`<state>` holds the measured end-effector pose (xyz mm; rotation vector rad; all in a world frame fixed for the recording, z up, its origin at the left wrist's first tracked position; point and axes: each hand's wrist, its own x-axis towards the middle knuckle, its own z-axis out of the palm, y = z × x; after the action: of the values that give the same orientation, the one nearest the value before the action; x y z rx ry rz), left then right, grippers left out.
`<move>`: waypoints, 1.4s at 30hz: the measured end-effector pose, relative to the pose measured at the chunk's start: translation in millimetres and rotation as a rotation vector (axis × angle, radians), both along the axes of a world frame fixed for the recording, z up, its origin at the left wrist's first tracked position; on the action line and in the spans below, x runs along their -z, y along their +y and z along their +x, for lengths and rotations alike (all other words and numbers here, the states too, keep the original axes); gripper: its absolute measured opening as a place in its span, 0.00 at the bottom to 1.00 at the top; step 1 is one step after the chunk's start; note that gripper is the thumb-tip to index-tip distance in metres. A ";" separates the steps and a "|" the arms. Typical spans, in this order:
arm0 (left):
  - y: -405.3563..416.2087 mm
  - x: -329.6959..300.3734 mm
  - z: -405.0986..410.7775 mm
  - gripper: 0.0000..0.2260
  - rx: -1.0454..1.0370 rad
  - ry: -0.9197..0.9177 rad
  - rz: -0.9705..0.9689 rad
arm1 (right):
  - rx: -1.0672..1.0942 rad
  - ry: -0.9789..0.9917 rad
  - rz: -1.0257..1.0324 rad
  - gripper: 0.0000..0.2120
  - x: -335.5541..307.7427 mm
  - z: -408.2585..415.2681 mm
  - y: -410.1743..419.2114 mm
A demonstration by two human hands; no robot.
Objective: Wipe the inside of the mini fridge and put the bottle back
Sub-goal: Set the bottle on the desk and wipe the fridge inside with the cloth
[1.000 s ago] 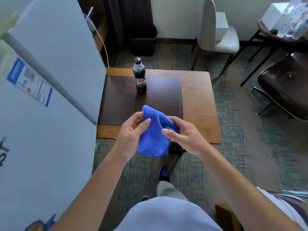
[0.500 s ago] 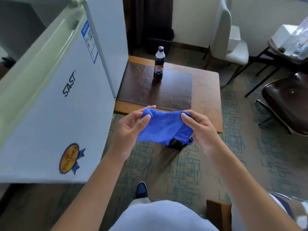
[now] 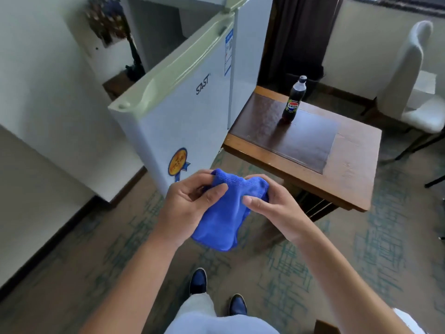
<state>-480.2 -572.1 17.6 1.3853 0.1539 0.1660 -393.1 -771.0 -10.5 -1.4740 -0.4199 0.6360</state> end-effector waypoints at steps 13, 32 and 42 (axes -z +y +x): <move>189.8 -6.1 -109.0 0.24 -0.256 -0.065 -0.107 | 0.179 -0.144 0.198 0.09 -35.1 -105.6 194.4; 414.5 -8.1 -75.5 0.13 -0.183 0.010 0.094 | 0.305 -0.028 0.169 0.30 -29.4 -98.1 433.9; 464.7 -29.7 92.6 0.12 -0.075 -0.068 0.182 | 0.245 0.479 0.432 0.43 -12.3 35.5 497.6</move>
<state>-387.6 -107.4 47.3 1.5538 0.1372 0.2953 -357.5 -273.4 1.8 -0.9050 0.0035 0.6304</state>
